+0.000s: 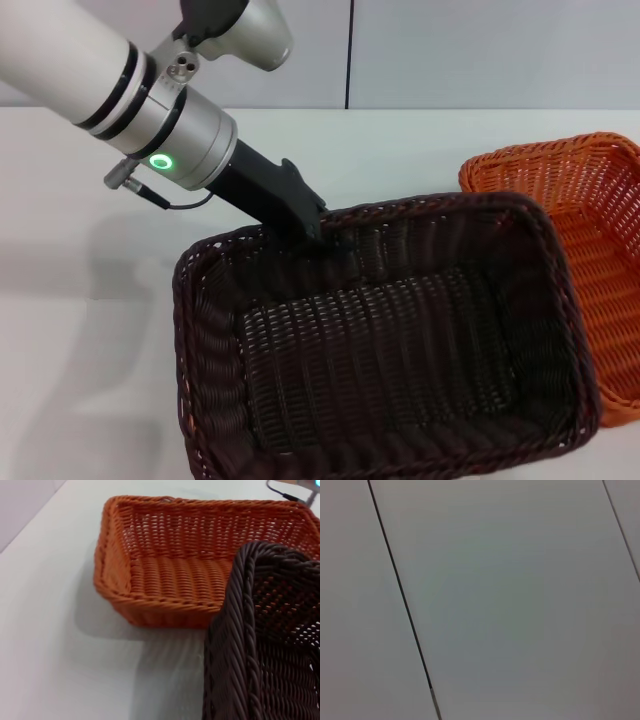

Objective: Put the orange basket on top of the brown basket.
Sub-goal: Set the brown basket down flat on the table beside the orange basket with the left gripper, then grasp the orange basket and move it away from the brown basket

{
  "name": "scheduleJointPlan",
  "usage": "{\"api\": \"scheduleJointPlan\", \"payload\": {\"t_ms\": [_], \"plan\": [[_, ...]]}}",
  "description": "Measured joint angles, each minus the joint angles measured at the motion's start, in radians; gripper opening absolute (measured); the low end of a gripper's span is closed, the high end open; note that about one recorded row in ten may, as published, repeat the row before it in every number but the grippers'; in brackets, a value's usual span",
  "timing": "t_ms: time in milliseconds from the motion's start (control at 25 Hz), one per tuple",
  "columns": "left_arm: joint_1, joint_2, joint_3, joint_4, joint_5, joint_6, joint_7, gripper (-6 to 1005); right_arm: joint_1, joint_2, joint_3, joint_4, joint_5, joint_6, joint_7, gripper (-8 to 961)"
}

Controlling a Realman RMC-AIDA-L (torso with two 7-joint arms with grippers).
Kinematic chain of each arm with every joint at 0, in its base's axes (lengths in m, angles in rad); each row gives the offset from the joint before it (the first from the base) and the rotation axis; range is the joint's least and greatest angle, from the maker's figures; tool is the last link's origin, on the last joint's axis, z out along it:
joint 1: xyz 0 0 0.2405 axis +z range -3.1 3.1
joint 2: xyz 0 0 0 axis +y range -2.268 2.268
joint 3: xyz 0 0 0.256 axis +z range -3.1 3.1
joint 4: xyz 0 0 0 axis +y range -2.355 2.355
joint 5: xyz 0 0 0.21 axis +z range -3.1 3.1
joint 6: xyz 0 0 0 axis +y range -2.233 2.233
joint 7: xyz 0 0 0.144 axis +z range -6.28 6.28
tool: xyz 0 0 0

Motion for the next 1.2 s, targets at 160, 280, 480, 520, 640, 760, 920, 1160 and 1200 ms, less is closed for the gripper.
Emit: {"api": "scheduleJointPlan", "payload": {"t_ms": [160,280,480,520,640,760,920,1160,1200], "plan": [[0.037,-0.001,-0.005,-0.031,-0.009,0.035,-0.034,219,0.0,0.0,0.0,0.003,0.0,0.0,0.0,557],[0.053,-0.001,-0.005,-0.046,-0.023,0.039,-0.036,228,0.0,0.0,-0.001,0.004,-0.001,0.0,0.006,557],[0.097,0.0,-0.004,-0.095,-0.084,0.053,-0.031,393,-0.006,-0.003,-0.052,-0.017,-0.006,-0.001,0.08,557],[0.115,0.001,-0.004,-0.115,-0.114,0.067,-0.028,434,-0.006,-0.003,-0.052,-0.017,-0.006,-0.001,0.08,557],[0.144,0.0,-0.004,-0.145,-0.163,0.09,-0.015,587,-0.016,-0.006,-0.132,-0.093,-0.059,-0.003,0.207,557],[0.19,-0.001,-0.004,-0.172,-0.271,0.132,0.026,678,-0.032,-0.016,-0.204,-0.21,-0.168,-0.018,0.397,557],[0.293,-0.004,-0.001,-0.16,-0.578,0.243,0.166,759,-0.047,-0.045,-0.272,-0.348,-0.325,-0.08,0.617,556],[0.373,-0.008,0.004,-0.045,-0.923,0.268,0.367,860,-0.032,-0.166,-0.374,-0.614,-0.68,-0.325,1.059,556],[0.373,-0.008,0.004,-0.045,-0.923,0.268,0.367,860,-0.017,-0.19,-0.386,-0.658,-0.752,-0.374,1.116,556]]}}
